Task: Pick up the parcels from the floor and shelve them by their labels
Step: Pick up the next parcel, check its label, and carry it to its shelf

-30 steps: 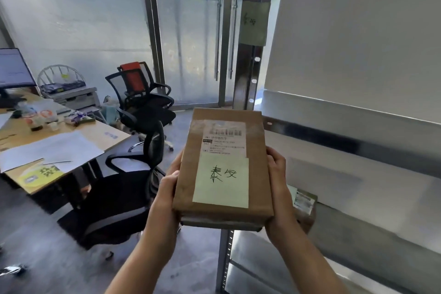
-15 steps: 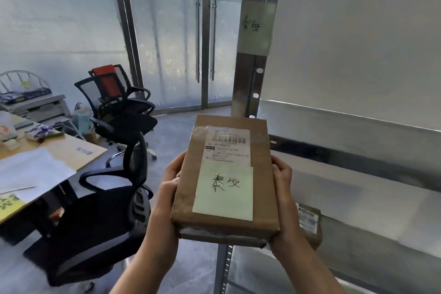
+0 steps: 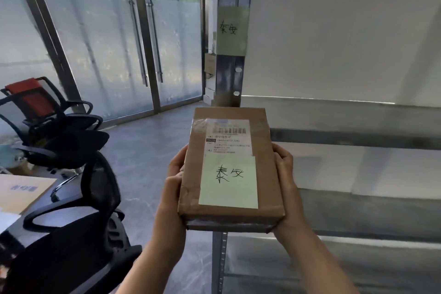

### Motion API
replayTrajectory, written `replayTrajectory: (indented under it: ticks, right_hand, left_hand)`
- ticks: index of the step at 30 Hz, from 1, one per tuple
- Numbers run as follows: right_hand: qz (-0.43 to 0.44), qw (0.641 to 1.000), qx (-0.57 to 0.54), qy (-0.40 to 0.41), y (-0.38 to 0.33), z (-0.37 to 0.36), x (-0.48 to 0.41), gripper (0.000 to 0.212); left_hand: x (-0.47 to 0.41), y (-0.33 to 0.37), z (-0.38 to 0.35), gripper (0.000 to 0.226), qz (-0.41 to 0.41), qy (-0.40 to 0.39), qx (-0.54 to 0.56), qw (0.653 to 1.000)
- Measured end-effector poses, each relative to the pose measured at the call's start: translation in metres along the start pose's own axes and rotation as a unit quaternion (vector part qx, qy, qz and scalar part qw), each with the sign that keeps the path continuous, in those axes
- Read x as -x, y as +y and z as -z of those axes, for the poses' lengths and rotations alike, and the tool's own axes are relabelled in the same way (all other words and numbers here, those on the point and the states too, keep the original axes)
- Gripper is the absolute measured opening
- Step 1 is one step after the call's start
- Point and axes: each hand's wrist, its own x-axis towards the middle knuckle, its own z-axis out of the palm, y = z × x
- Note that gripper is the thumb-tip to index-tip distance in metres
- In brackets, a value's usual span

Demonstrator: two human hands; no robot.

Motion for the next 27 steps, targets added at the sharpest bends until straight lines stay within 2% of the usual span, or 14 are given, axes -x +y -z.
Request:
replayTrajectory:
  ticks: [3,9,15,17,19,23,27]
  right_hand:
    - [0.000,1.000,-0.021,0.015,0.001,0.012,0.008,0.032]
    - [0.010,0.997,0.033,0.067,-0.026,0.035,0.001,0.031]
    - [0.048,0.996,-0.023,0.068,-0.072,0.061,-0.003,0.030]
    - [0.054,0.995,-0.063,0.062,-0.084,0.065,0.001,0.036]
    - [0.048,0.991,-0.112,0.060,-0.098,0.068,0.003,0.031]
    - [0.059,0.991,-0.111,0.042,-0.115,0.086,-0.014,0.021]
    - [0.036,0.992,-0.121,0.015,-0.119,0.100,-0.036,0.028]
  left_hand:
    - [-0.003,0.011,-0.012,0.051,0.011,-0.098,-0.038,0.994]
    - [-0.003,0.013,-0.038,0.050,0.017,-0.140,-0.028,0.990]
    - [-0.013,0.031,-0.075,0.056,-0.018,-0.194,-0.027,0.981]
    - [-0.021,0.036,-0.090,0.055,-0.023,-0.198,-0.027,0.980]
    - [-0.027,0.038,-0.104,0.053,-0.014,-0.182,-0.030,0.983]
    - [-0.039,0.036,-0.133,0.043,0.029,-0.160,-0.027,0.986]
    - [-0.058,0.034,-0.161,0.044,0.043,-0.137,-0.031,0.989]
